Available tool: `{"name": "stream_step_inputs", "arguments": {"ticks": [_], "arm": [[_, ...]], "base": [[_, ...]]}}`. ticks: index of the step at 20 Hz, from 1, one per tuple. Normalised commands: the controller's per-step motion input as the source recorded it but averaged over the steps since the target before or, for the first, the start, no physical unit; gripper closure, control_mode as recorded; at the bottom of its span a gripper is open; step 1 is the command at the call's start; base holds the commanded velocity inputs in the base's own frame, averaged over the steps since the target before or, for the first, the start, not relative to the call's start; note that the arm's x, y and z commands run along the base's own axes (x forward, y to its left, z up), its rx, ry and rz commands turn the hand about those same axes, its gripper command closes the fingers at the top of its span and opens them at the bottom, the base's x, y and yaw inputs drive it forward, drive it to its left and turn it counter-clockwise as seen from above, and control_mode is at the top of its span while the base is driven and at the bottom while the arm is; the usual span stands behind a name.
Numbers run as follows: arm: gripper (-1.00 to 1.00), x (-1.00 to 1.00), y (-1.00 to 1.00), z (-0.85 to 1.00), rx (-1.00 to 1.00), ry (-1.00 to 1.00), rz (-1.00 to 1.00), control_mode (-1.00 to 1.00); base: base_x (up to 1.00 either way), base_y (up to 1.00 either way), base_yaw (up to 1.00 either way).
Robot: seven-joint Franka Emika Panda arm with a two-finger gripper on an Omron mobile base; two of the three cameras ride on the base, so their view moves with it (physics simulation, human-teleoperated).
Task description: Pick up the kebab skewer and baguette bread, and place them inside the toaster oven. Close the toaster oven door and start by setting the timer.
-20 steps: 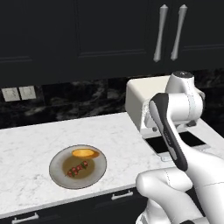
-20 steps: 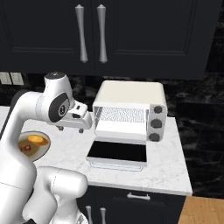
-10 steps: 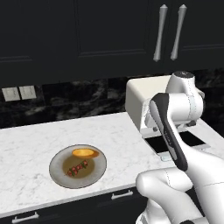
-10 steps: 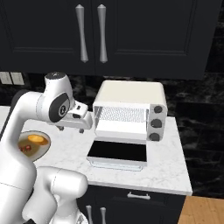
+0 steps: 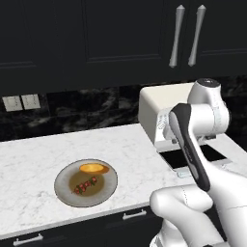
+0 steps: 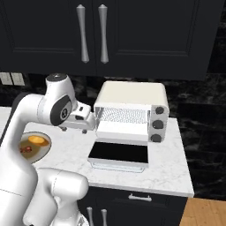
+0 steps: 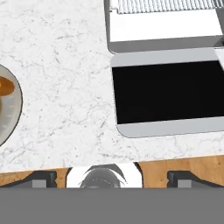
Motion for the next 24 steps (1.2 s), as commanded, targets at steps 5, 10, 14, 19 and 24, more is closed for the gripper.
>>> {"name": "stream_step_inputs", "arguments": {"ticks": [5,10,14,19,24], "arm": [[-1.0,-0.02,-0.87,0.0,0.0,-0.21,0.07,-1.0],[-1.0,0.0,-0.8,0.0,0.0,-0.28,0.07,-1.0],[-1.0,0.18,-0.56,0.0,0.0,-0.31,0.04,-1.0],[-1.0,0.3,-0.43,-0.03,0.0,-0.32,0.02,-1.0],[-1.0,0.49,-0.34,-0.04,0.0,-0.26,0.0,-1.0]], "base": [[0.0,0.0,0.0],[0.0,0.0,0.0],[0.0,0.0,0.0],[0.0,0.0,0.0],[0.0,0.0,0.0]]}}
